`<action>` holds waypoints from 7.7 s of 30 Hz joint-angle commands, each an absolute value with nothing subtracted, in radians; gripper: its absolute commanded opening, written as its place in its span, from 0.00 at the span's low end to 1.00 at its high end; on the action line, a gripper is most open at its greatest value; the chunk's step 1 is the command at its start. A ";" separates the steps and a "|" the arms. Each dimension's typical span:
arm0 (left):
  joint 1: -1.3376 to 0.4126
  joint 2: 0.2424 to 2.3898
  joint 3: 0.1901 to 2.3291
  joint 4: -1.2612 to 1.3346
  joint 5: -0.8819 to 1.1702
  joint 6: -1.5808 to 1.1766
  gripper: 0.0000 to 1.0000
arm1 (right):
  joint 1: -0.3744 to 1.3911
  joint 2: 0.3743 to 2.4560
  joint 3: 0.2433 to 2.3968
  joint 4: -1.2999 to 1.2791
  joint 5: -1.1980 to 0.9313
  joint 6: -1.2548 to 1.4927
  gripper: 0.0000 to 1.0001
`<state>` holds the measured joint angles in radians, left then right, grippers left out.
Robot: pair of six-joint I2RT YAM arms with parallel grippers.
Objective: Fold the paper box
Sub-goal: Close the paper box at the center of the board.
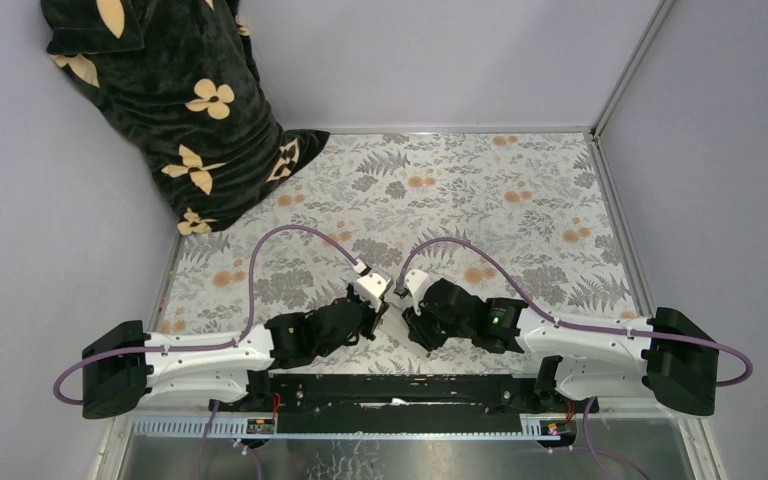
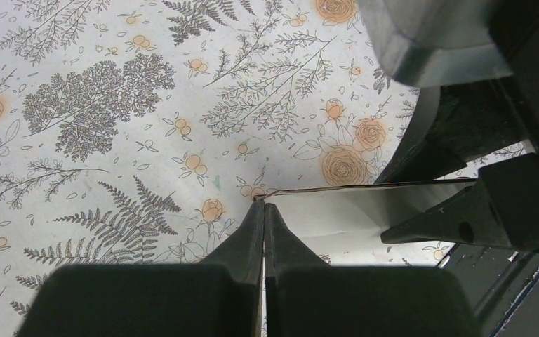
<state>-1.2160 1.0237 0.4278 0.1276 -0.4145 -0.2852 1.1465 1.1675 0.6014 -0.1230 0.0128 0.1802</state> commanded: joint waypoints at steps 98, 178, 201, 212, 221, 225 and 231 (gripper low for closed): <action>-1.292 1.316 0.228 0.637 -0.506 -0.497 0.00 | 1.152 1.121 0.645 -0.250 0.143 0.252 0.11; -1.287 1.341 0.300 0.502 -0.455 -0.496 0.02 | 1.210 1.151 0.665 -0.281 0.182 0.322 0.33; -1.287 1.223 0.295 0.368 -0.424 -0.566 0.16 | 1.232 1.178 0.650 -0.255 0.173 0.383 0.31; -1.287 1.194 0.275 0.430 -0.425 -0.531 0.20 | 1.235 1.221 0.661 -0.250 0.178 0.390 0.31; -1.287 1.296 0.269 0.585 -0.359 -0.468 0.21 | 1.235 1.216 0.668 -0.319 0.225 0.394 0.31; -1.287 1.297 0.256 0.624 -0.346 -0.468 0.21 | 1.236 1.198 0.666 -0.345 0.247 0.403 0.31; -1.287 1.243 0.177 0.681 -0.323 -0.522 0.37 | 1.235 1.194 0.659 -0.359 0.255 0.423 0.31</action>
<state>-1.2697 1.2446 0.2455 0.7208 -0.4629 -0.4831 1.2278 1.1591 0.6930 -0.2314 0.2344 0.3954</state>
